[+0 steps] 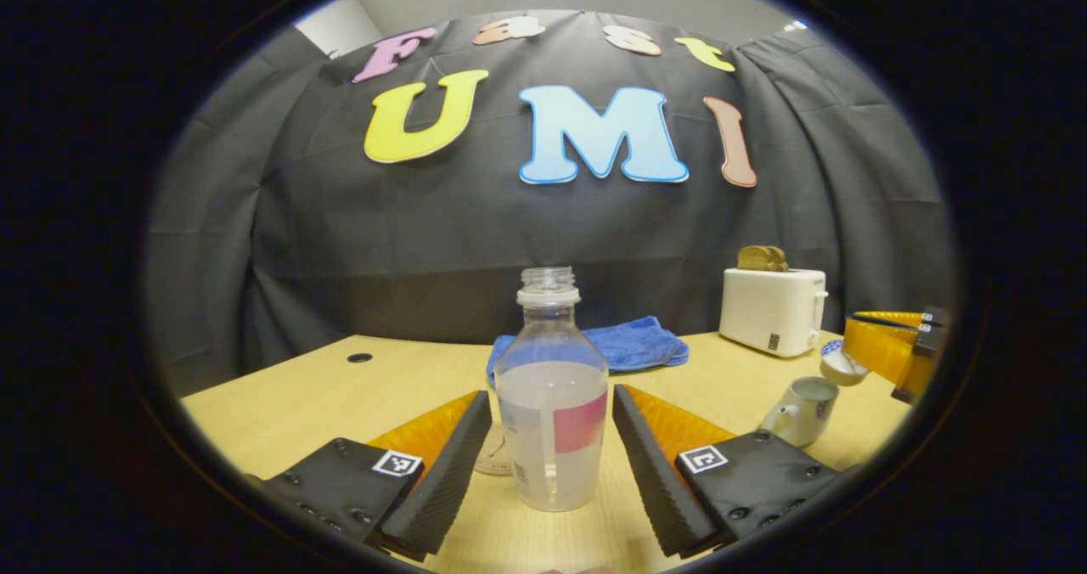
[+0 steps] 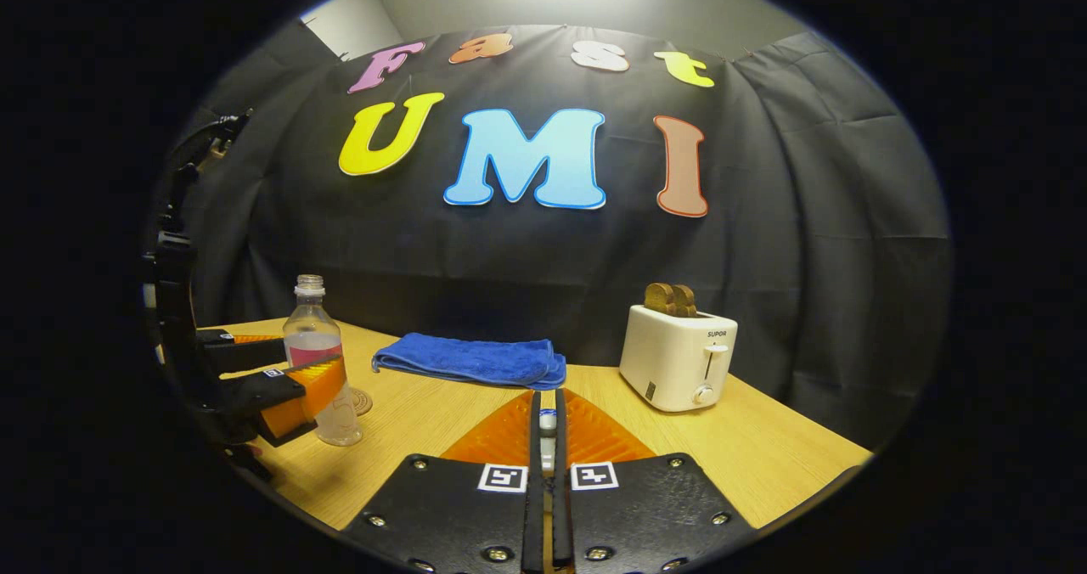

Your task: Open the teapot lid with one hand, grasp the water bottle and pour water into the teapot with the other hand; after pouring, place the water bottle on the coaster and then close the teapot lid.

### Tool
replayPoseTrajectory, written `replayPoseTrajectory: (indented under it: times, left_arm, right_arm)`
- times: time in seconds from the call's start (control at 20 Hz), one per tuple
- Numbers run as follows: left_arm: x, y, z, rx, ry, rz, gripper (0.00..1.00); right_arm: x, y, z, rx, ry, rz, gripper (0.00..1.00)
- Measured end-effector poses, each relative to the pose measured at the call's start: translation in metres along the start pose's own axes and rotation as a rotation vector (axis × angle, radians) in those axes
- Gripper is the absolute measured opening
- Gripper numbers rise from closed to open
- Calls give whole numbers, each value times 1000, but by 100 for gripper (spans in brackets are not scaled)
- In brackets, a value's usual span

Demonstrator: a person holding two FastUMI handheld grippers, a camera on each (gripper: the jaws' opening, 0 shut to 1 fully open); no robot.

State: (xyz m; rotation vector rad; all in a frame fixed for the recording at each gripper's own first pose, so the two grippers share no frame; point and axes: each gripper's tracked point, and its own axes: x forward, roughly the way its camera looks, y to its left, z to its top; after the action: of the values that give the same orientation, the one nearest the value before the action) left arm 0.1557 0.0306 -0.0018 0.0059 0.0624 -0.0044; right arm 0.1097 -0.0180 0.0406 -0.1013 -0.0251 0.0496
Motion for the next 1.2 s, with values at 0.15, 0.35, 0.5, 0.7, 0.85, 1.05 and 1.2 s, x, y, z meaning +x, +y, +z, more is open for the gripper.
replayPoseTrajectory:
  times: [0.15,0.35,0.5,0.7,0.85,1.05,1.2]
  left_arm:
    - [13,0,-11,-4,26,-6,100]
    - [16,5,-17,-41,46,-13,92]
    - [13,4,-17,-21,52,-15,87]
    - [8,-3,-6,53,42,-30,87]
    - [6,-13,1,134,31,-41,87]
    - [7,-30,3,317,39,-70,87]
    - [8,-46,-6,440,66,-105,87]
  right_arm:
    - [-4,1,2,-7,-5,6,5]
    - [-32,0,0,11,-2,14,5]
    - [-58,0,3,20,-7,24,5]
    - [-105,1,0,60,4,50,4]
    - [-134,2,-13,69,35,62,4]
    - [-160,7,-25,68,55,77,4]
    - [-178,18,-32,78,61,99,4]
